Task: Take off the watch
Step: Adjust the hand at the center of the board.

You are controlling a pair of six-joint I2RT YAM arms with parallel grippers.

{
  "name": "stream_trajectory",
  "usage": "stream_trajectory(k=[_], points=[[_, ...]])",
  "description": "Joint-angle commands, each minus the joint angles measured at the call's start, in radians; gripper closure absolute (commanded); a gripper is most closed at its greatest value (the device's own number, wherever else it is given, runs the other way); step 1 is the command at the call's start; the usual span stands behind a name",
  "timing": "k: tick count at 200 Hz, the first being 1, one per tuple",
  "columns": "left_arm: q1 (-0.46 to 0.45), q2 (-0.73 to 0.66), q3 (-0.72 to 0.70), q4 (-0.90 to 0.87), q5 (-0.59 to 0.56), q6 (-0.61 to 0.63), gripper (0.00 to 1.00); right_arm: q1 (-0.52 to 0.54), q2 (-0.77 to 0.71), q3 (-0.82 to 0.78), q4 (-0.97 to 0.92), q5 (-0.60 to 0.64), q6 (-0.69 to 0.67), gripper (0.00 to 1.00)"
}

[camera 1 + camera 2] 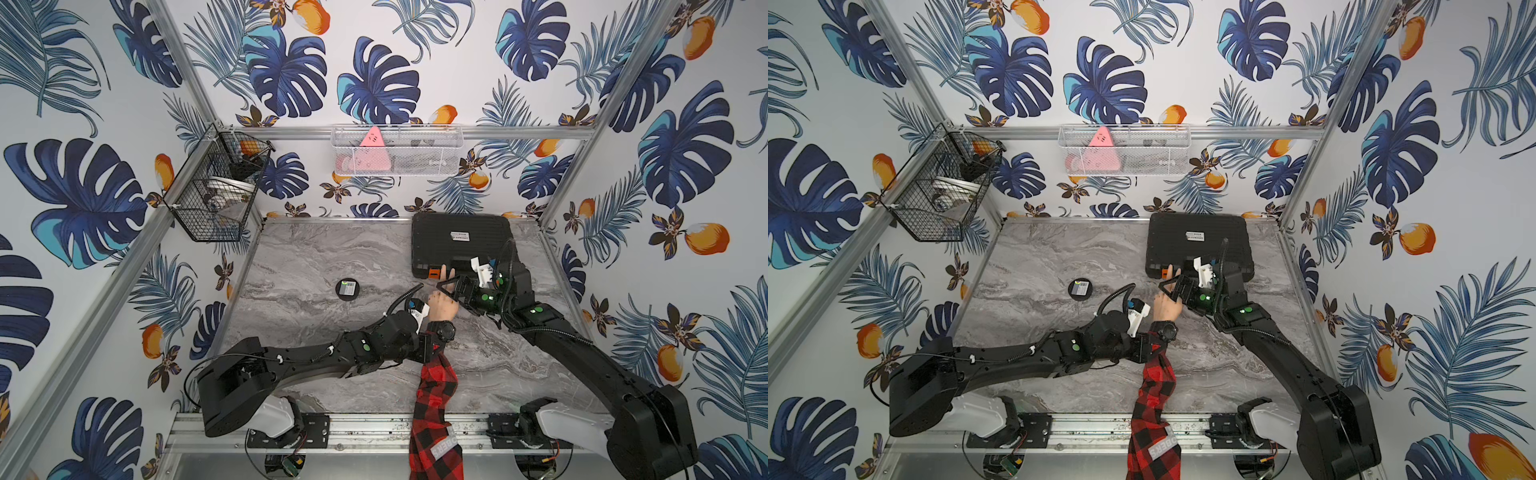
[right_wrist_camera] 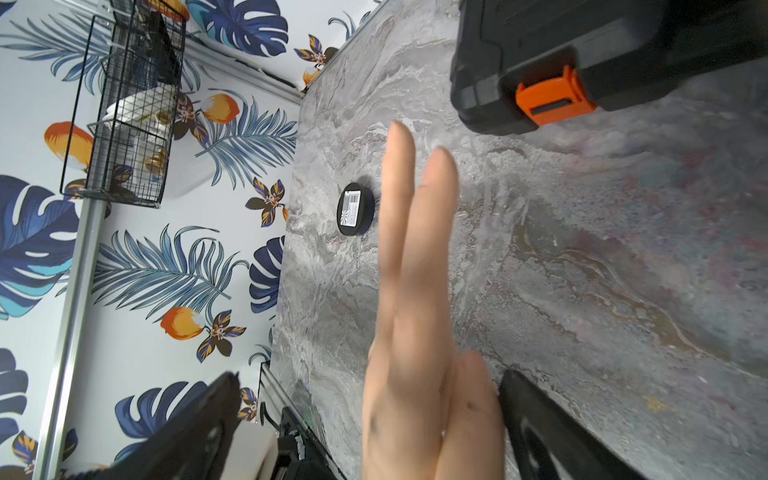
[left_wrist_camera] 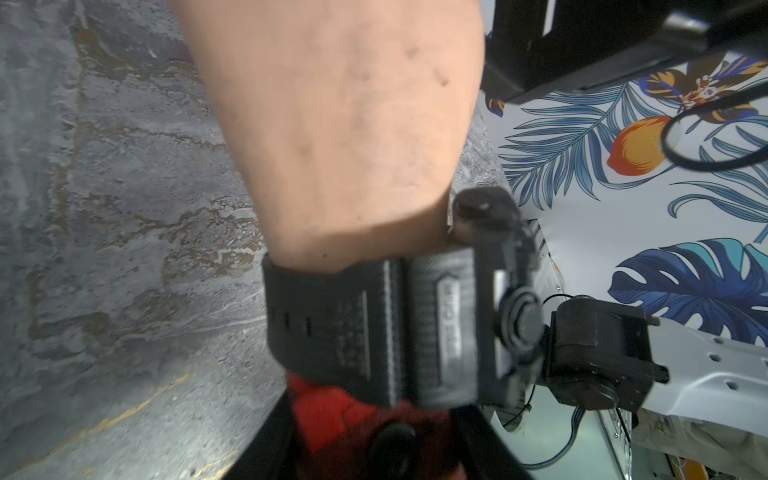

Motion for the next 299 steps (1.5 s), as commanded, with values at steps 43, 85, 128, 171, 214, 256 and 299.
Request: stream_trajectory(k=[43, 85, 128, 171, 214, 256, 299], points=[[0.007, -0.008, -0.025, 0.197, 0.057, -0.016, 0.70, 0.029, -0.030, -0.099, 0.082, -0.014, 0.100, 0.02], [0.007, 0.001, -0.024, 0.208, 0.065, -0.021, 0.70, 0.060, -0.032, -0.124, 0.119, -0.026, 0.130, 0.23], [0.007, 0.003, -0.027, 0.204, 0.061, -0.027, 0.64, 0.064, -0.031, -0.124, 0.082, 0.017, 0.124, 0.52], [0.009, -0.016, -0.029, 0.170, 0.040, -0.018, 0.24, 0.065, -0.024, -0.107, 0.037, 0.038, 0.107, 0.69], [0.009, 0.018, -0.010, 0.177, 0.047, -0.034, 0.13, 0.070, -0.007, -0.106, 0.039, 0.028, 0.109, 0.74], [0.021, 0.036, 0.024, 0.119, 0.004, -0.036, 0.12, 0.082, -0.001, -0.096, 0.019, 0.037, 0.097, 0.75], [0.039, -0.008, 0.035, -0.084, -0.143, -0.035, 0.12, 0.084, -0.015, -0.081, -0.025, 0.057, 0.074, 0.75]])
